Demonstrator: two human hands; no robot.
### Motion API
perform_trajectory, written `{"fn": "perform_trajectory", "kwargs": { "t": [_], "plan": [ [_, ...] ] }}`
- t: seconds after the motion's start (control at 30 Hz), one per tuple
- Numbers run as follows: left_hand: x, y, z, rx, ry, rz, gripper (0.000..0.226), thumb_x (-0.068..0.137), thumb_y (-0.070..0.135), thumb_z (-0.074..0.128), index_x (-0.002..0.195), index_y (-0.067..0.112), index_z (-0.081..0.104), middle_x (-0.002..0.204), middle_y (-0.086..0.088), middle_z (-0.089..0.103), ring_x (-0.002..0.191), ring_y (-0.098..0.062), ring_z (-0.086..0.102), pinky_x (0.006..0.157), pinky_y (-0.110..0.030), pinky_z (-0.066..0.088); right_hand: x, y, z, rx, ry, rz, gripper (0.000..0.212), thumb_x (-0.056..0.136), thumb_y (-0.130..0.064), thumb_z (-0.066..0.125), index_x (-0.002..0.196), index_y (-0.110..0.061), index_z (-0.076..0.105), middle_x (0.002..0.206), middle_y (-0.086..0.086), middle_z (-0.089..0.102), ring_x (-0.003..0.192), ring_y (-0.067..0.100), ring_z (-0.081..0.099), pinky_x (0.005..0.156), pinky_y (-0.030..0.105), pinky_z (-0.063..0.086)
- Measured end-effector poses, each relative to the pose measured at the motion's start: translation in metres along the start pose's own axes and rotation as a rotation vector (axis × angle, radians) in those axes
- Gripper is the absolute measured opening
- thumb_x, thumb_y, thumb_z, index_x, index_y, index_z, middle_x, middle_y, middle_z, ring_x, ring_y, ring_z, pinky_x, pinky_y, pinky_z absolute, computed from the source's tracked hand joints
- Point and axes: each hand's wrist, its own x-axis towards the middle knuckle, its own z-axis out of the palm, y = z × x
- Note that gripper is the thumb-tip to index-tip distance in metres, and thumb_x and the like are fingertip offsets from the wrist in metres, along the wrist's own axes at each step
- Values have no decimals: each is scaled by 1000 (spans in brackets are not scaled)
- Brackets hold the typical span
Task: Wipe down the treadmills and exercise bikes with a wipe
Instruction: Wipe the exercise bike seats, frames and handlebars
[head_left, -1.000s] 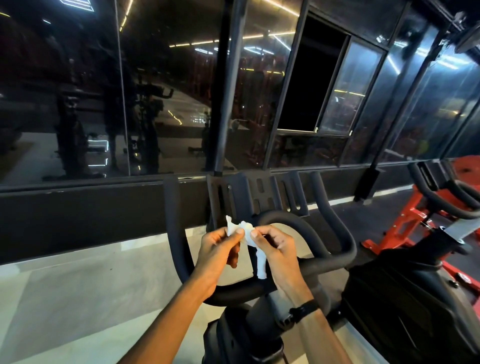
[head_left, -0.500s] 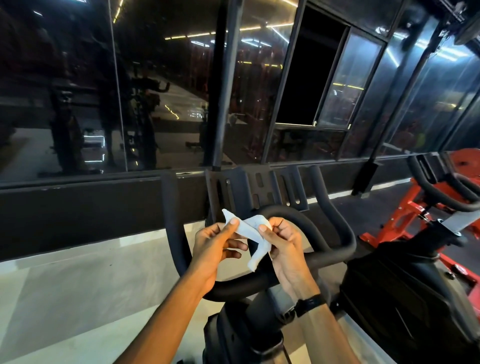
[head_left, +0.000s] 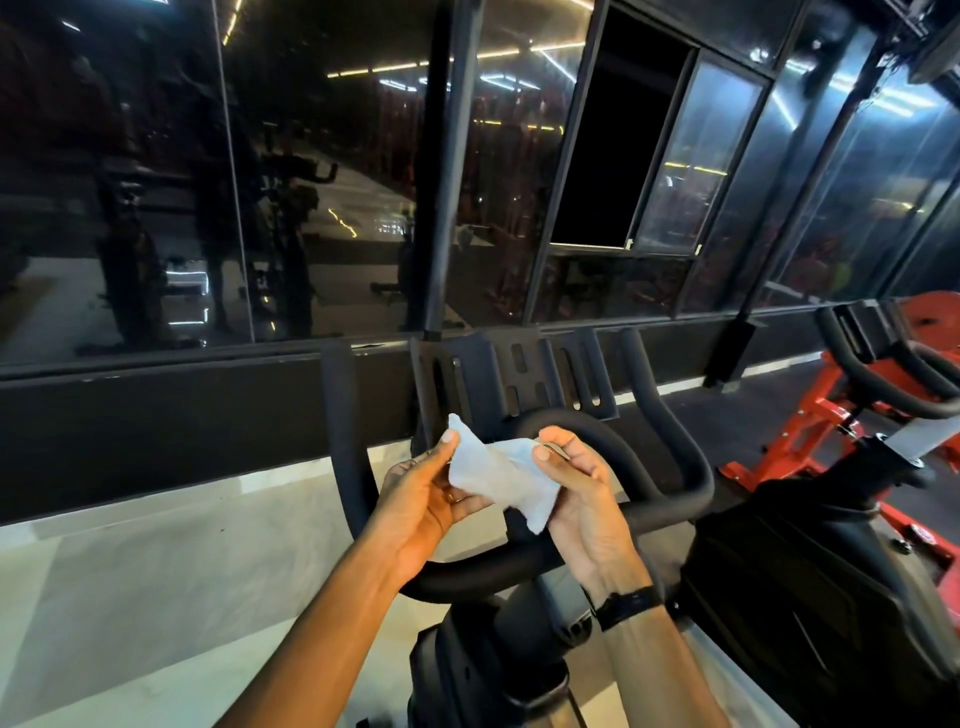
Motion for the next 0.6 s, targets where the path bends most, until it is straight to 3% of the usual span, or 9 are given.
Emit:
{"fn": "perform_trajectory", "kwargs": {
  "t": [0.13, 0.23, 0.33, 0.4, 0.47, 0.6],
  "plan": [
    [2, 0, -5, 30, 0, -37, 46, 96, 31, 59, 128, -2, 62, 118, -20, 70, 108, -32, 69, 81, -38, 61, 2, 3, 2, -107, 21, -14, 33, 77, -10, 77, 106, -6, 62, 93, 12, 67, 90, 24, 68, 74, 35, 60],
    [4, -2, -4, 181, 4, -64, 55, 91, 48, 59, 126, 7, 65, 117, -14, 72, 109, -28, 69, 88, -39, 58, 5, 9, 1, -242, 93, -42, 38, 77, -17, 82, 109, -8, 63, 103, 12, 71, 96, 28, 69, 74, 37, 60],
    [2, 0, -1, 275, -121, -117, 66, 83, 64, 56, 125, 14, 67, 120, -12, 71, 113, -27, 67, 98, -43, 51, 7, 12, 1, -347, 125, -51, 49, 74, -23, 85, 116, -10, 64, 112, 11, 71, 107, 33, 67, 84, 44, 59],
    [0, 0, 1, 301, -156, -111, 59, 83, 54, 62, 123, 11, 67, 118, -13, 71, 110, -25, 68, 92, -37, 54, 6, 10, 1, -340, 144, -53, 51, 73, -22, 86, 117, -11, 64, 114, 11, 71, 110, 32, 66, 88, 44, 58],
    [0, -2, 3, 287, -110, -81, 51, 78, 29, 74, 121, 2, 66, 115, -16, 72, 103, -24, 71, 80, -31, 57, 5, 9, 1, -284, 150, -46, 57, 71, -23, 85, 122, -8, 63, 119, 13, 69, 112, 31, 66, 90, 47, 57],
    [2, -3, 0, 235, -21, -76, 42, 79, 7, 75, 119, 1, 65, 108, -16, 74, 97, -28, 72, 72, -36, 58, 1, 6, 1, -95, 175, -5, 49, 80, -4, 72, 127, -4, 61, 120, 16, 69, 111, 33, 67, 85, 47, 60]
  ]
}}
